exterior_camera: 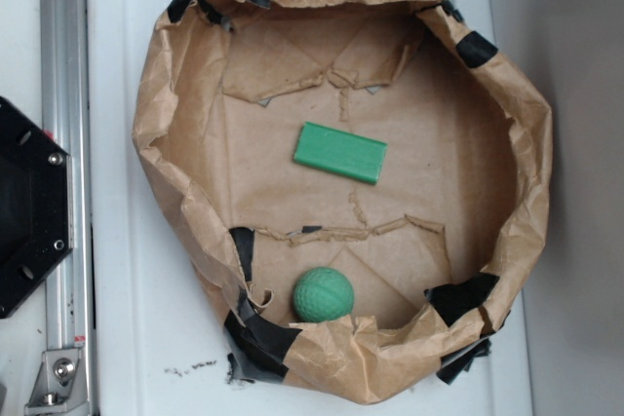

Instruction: Grab the green block.

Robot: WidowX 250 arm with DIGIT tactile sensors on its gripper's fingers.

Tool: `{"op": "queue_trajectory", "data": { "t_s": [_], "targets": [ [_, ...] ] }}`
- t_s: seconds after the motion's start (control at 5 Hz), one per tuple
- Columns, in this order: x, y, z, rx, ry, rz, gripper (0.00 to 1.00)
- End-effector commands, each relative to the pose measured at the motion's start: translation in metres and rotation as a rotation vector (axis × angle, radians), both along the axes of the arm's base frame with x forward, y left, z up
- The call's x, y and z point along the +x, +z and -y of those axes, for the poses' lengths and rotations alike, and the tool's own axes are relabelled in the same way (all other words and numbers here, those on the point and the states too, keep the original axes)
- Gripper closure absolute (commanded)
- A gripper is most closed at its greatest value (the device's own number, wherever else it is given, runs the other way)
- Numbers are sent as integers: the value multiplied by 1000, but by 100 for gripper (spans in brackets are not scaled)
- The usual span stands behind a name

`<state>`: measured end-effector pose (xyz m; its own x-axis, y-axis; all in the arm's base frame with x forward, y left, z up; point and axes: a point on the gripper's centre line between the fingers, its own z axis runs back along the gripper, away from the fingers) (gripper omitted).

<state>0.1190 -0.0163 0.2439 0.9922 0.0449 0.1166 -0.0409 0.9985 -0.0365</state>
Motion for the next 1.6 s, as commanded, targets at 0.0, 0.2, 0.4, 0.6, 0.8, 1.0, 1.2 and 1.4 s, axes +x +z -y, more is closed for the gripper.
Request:
{"op": "queue_trajectory", "data": {
  "t_s": [0.0, 0.2, 0.4, 0.6, 0.8, 1.0, 1.2, 1.4],
  "targets": [
    [0, 0, 0, 0, 0, 0, 0],
    [50, -5, -14, 90, -95, 16, 0],
    [102, -31, -11, 137, -260, 85, 0],
    [144, -84, -11, 193, -342, 17, 0],
    [155, -138, -14, 238, -460, -71, 0],
    [149, -188, -26, 176, -528, -55, 0],
    [133, -232, -45, 54, -443, -32, 0],
    [149, -251, -45, 58, -468, -71, 0]
  ]
}}
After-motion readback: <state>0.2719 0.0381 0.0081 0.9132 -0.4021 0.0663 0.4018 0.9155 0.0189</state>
